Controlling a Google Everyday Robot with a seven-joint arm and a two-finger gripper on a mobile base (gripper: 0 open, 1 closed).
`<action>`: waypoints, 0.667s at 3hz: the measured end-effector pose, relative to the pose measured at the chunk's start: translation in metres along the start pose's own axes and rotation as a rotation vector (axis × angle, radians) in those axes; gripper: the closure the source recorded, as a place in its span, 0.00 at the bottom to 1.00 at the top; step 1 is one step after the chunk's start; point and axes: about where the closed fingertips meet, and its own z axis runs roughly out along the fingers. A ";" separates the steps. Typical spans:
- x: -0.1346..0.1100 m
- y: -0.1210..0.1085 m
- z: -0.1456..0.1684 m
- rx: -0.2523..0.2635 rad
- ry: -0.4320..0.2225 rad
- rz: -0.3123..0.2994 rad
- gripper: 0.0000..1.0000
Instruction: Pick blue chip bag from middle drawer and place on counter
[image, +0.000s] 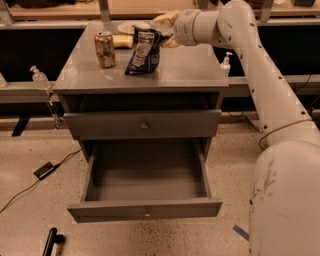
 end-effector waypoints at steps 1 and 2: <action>-0.003 0.001 0.003 0.000 -0.006 0.001 0.00; -0.003 0.001 0.004 0.000 -0.006 0.001 0.00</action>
Offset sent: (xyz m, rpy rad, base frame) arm 0.0002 0.0033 -0.0017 0.0000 0.0022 0.0043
